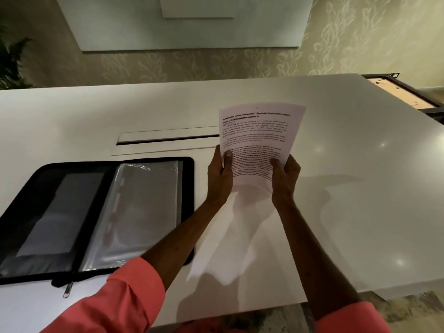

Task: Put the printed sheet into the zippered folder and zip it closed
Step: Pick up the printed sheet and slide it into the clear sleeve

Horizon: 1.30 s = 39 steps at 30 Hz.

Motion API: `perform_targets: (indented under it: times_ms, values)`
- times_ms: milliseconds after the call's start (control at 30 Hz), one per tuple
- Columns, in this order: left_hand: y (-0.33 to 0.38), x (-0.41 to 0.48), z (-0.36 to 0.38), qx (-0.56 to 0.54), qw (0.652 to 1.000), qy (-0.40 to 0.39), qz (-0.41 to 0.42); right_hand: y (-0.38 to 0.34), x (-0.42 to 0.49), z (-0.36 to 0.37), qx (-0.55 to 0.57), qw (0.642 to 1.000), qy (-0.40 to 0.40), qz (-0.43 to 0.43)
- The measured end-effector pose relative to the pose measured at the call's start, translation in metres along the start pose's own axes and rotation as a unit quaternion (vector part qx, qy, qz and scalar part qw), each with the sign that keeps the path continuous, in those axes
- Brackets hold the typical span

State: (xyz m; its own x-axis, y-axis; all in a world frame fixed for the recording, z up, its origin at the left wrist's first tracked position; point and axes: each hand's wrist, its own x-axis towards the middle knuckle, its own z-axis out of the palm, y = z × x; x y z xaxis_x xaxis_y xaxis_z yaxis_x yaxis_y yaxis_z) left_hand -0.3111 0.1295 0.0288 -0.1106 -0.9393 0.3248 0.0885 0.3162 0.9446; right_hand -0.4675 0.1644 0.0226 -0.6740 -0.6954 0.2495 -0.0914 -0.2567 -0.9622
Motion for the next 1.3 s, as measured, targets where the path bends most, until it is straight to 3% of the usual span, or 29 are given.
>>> perform_targets:
  times_ms: [300,467,633,800,967,1300]
  values:
    - [0.008,0.023,-0.027,0.041,0.998,0.047,-0.001,-0.013,0.006,0.028,-0.036,0.999,-0.005,0.011]
    - [0.008,0.045,-0.073,0.076,0.995,0.059,-0.026,-0.022,0.004,0.058,-0.058,0.995,-0.08,0.026]
    - [0.007,0.056,-0.134,0.062,0.997,0.034,-0.033,-0.019,0.0,0.1,-0.033,0.982,-0.145,0.113]
    - [0.012,0.063,-0.19,0.022,0.996,0.047,-0.075,-0.021,-0.008,0.146,0.026,0.957,-0.219,0.19]
    - [0.015,0.07,-0.238,0.019,0.989,0.092,-0.116,-0.021,-0.009,0.182,-0.008,0.928,-0.296,0.227]
    - [0.016,0.077,-0.307,-0.004,0.979,0.134,-0.152,-0.042,0.006,0.241,-0.076,0.86,-0.461,0.203]
